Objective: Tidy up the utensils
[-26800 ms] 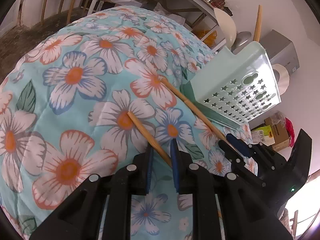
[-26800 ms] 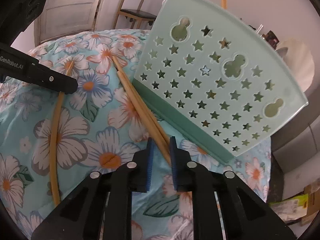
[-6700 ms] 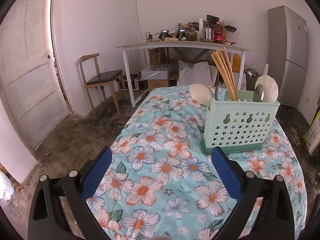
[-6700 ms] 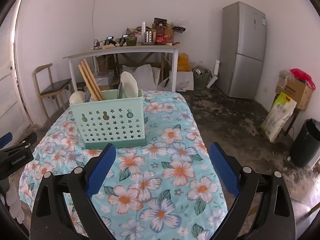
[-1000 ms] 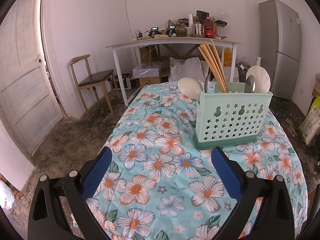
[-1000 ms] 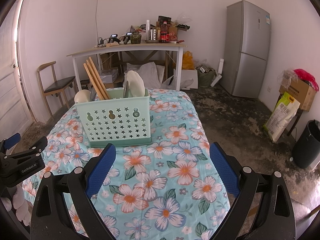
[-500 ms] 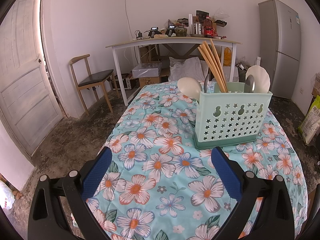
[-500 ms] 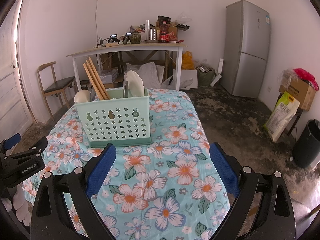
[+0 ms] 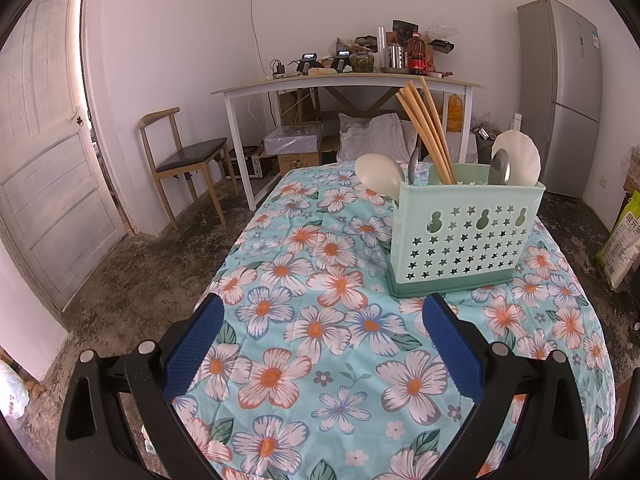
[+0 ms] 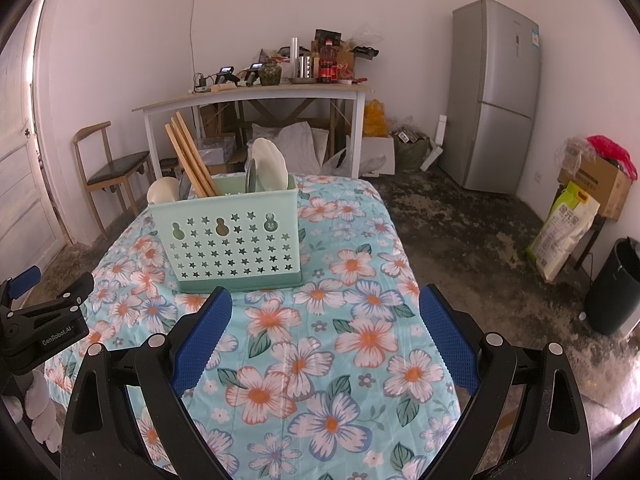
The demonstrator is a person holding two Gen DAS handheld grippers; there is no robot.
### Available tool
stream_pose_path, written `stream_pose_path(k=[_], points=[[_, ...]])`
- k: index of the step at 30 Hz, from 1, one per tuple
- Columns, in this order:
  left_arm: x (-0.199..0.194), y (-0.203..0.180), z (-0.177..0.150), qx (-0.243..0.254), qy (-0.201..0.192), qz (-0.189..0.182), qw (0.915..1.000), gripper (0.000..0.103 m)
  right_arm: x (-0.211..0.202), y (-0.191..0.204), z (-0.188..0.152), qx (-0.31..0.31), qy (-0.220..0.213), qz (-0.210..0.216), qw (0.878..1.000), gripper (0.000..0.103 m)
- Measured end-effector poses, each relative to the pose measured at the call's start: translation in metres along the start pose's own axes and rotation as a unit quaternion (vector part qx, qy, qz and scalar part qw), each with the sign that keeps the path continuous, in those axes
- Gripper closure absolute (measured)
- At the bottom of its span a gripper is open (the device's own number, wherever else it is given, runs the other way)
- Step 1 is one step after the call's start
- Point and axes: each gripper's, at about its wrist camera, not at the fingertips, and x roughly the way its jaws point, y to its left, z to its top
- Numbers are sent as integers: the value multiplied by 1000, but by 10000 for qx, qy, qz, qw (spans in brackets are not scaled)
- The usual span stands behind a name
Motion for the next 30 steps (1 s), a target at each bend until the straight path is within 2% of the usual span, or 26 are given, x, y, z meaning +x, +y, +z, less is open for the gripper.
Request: stream_pose_path(k=[30], points=[[0, 1, 0, -6, 5, -2, 10000, 6, 1, -4, 0, -8, 62, 24, 10000, 12]])
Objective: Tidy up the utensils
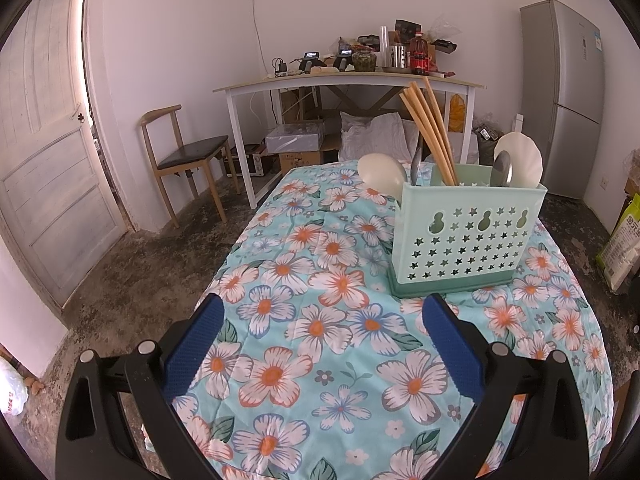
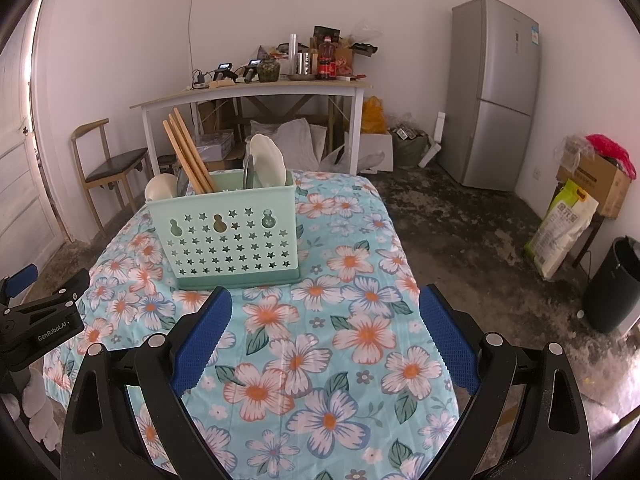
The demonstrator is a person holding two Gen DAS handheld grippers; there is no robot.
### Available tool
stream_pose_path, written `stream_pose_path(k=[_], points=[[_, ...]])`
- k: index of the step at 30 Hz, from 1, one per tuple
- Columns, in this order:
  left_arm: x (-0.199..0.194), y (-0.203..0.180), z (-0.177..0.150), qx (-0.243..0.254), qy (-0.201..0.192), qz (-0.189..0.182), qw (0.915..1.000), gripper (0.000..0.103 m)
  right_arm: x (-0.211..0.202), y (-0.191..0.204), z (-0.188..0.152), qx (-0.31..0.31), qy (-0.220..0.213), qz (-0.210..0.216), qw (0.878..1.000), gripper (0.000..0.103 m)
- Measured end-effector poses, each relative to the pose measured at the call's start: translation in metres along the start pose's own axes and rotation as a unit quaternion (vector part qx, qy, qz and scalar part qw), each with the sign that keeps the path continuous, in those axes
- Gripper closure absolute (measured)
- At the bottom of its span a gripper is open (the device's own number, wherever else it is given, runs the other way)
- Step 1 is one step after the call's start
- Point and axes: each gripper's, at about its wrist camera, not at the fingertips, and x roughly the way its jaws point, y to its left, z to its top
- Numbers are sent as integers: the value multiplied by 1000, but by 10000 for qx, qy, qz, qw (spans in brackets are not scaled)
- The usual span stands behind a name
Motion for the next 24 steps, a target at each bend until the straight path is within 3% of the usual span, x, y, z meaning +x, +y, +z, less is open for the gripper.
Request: stream_pose_path(k=[24], points=[[3, -2, -3, -2, 61, -24, 10000, 6, -1, 0, 0, 3, 7, 1, 10000, 12]])
